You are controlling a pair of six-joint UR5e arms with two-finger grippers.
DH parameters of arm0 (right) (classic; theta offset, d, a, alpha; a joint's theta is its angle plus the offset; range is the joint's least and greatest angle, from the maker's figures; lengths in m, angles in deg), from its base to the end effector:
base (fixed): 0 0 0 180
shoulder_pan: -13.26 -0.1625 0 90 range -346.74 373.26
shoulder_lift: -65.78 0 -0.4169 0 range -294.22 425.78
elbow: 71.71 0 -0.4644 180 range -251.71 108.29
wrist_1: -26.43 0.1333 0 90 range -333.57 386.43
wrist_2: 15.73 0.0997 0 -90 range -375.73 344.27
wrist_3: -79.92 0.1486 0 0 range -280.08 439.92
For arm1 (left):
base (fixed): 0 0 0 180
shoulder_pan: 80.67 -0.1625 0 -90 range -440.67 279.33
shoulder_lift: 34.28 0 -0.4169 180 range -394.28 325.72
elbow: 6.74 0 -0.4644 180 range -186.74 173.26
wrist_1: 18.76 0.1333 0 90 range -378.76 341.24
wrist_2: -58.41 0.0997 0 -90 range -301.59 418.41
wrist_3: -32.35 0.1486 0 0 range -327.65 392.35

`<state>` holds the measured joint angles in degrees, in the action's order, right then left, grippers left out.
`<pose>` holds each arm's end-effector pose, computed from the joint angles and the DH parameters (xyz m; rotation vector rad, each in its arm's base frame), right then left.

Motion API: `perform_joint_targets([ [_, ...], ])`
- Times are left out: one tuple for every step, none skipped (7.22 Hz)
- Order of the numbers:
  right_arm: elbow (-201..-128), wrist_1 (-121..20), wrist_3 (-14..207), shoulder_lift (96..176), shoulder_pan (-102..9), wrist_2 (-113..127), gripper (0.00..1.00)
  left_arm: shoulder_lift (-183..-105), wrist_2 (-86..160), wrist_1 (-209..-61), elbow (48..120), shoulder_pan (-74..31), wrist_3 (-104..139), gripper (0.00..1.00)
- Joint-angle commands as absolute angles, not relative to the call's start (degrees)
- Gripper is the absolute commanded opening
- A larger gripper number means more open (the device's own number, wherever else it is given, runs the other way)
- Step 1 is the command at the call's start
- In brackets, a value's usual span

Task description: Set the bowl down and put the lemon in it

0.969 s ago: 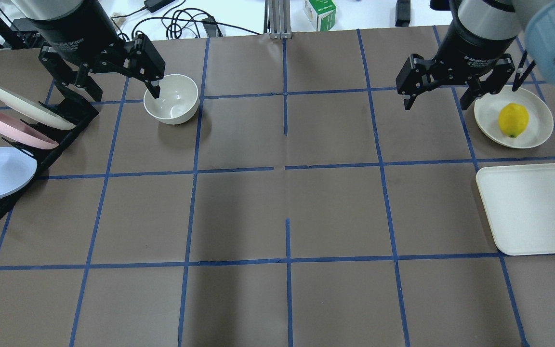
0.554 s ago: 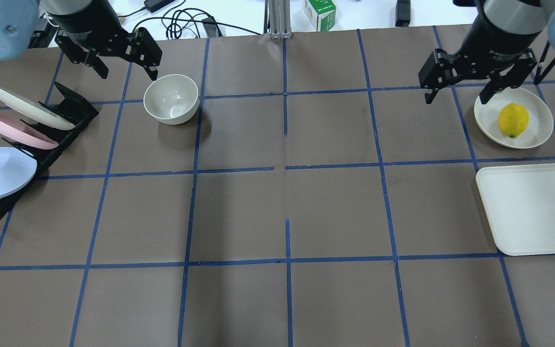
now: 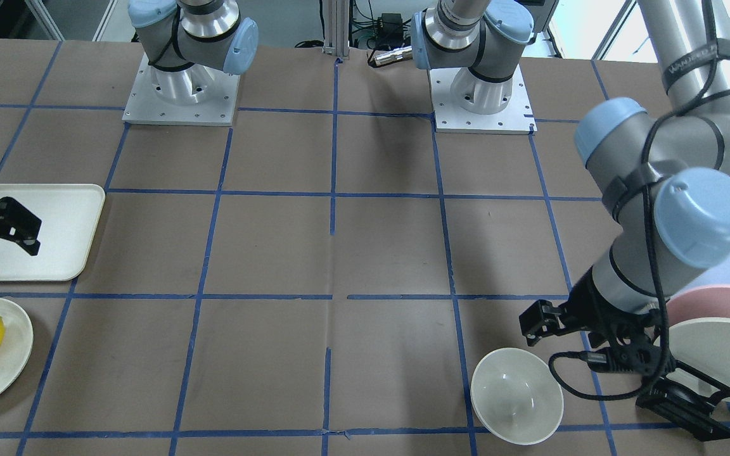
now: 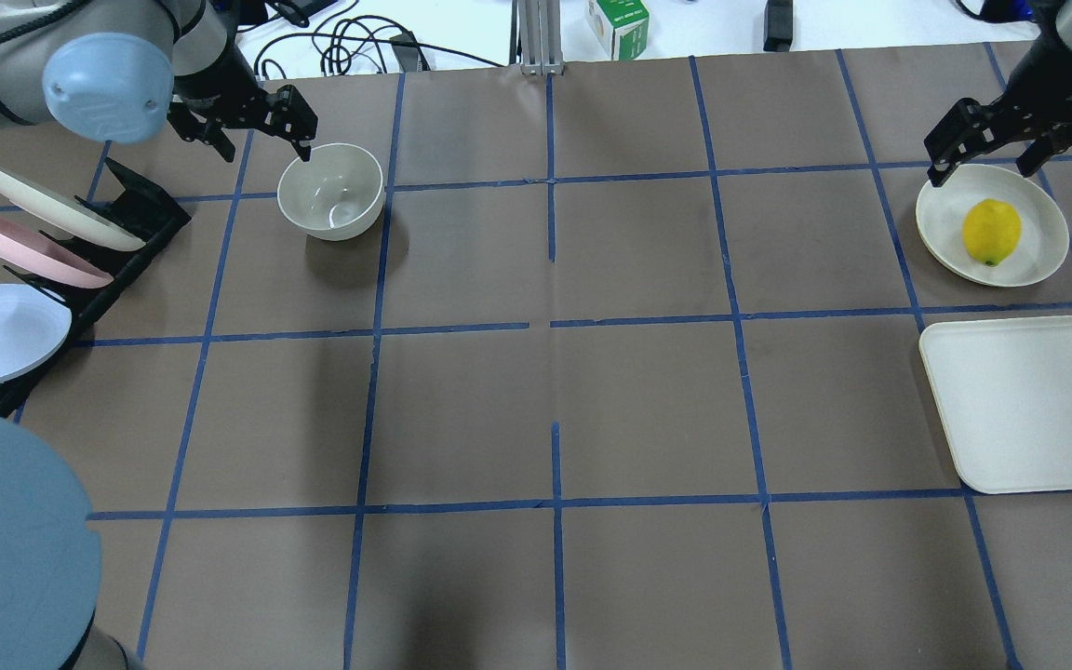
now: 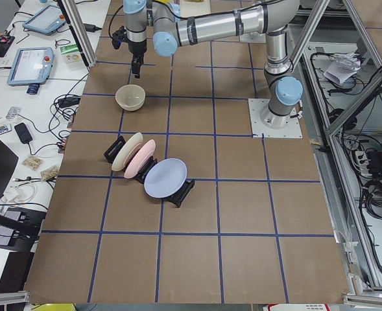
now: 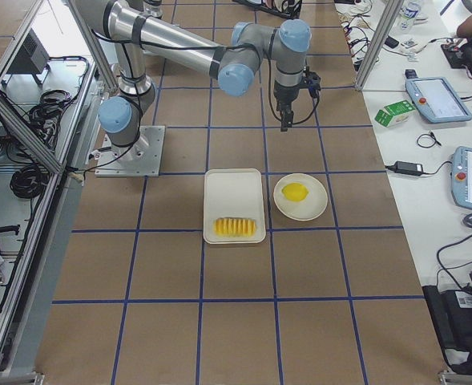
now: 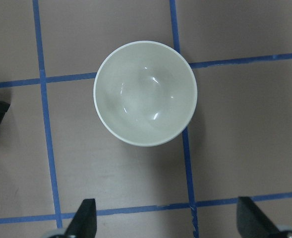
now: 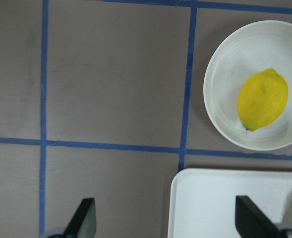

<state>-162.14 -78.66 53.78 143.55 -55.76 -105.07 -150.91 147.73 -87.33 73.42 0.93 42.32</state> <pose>-0.1057 -0.6528 0.3239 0.1415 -3.1313 0.0682 -0.0251 -0.7546 0.2610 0.0437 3.1374 -0.1285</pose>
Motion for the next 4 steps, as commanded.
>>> perform_joint_targets([
  [-161.8,-84.3,51.8,137.0,-50.8,-105.0,1.00,-157.5,146.6,-80.4,73.9,-1.6,43.1,1.00],
  [-161.8,-87.8,52.4,134.1,-49.3,-105.1,1.00,-160.2,145.1,-78.2,73.2,-1.6,42.5,1.00],
  [-161.8,-91.1,52.6,131.5,-48.8,-105.4,1.00,-161.6,143.1,-78.1,73.1,-1.6,40.9,1.00],
  [-161.7,-91.5,53.2,130.2,-47.7,-105.3,1.00,-162.9,142.9,-76.7,73.1,-1.6,40.1,1.00],
])
